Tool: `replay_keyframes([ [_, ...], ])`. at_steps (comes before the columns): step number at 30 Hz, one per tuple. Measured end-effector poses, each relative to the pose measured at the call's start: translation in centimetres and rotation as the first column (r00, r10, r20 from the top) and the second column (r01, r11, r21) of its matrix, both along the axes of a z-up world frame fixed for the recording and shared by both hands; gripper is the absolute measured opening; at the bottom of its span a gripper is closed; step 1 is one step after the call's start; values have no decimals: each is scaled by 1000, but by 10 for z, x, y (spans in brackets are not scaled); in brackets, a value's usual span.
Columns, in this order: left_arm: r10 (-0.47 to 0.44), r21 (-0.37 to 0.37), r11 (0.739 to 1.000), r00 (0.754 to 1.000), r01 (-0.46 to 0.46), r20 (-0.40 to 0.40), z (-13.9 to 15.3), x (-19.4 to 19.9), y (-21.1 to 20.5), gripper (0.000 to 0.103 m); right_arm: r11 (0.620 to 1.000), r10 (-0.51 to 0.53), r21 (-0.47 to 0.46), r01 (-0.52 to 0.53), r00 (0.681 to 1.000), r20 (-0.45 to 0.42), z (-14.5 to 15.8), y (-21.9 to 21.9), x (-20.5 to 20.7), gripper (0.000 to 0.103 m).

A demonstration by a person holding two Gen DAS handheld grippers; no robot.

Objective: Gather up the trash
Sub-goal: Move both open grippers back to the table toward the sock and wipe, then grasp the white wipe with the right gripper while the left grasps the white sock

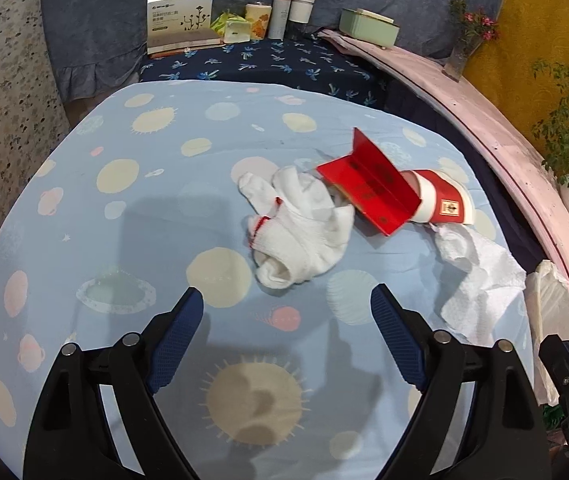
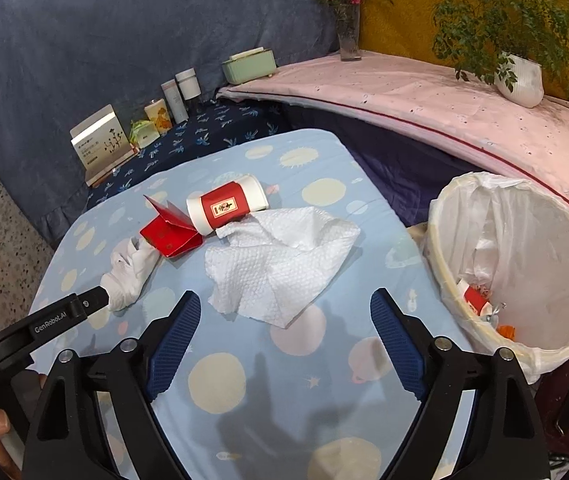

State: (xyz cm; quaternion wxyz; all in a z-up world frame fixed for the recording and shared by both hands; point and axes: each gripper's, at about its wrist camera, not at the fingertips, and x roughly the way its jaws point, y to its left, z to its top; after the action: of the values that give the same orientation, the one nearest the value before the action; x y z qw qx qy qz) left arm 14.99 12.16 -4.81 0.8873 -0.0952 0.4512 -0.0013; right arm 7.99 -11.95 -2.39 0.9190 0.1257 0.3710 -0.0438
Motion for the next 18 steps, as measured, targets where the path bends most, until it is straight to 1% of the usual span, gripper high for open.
replay_keyframes([
  [1,4,2,1000,1000,-4,-2,-2,2,2,88,1000,3,1,-3,1000,-8,-3,2,4,84],
  [2,10,3,1000,1000,-10,-3,-3,5,4,89,1000,8,1,-8,1000,-19,-7,5,8,84],
  [7,7,3,1000,1000,-7,-19,-13,19,9,90,1000,26,17,-25,997,-67,-26,12,30,84],
  [12,-9,6,1000,1000,9,-22,-19,35,3,93,999,30,36,-26,994,-105,-44,17,53,84],
  [18,-29,10,1000,999,30,-43,-29,55,-6,94,999,33,40,-28,992,-122,-53,22,78,84],
])
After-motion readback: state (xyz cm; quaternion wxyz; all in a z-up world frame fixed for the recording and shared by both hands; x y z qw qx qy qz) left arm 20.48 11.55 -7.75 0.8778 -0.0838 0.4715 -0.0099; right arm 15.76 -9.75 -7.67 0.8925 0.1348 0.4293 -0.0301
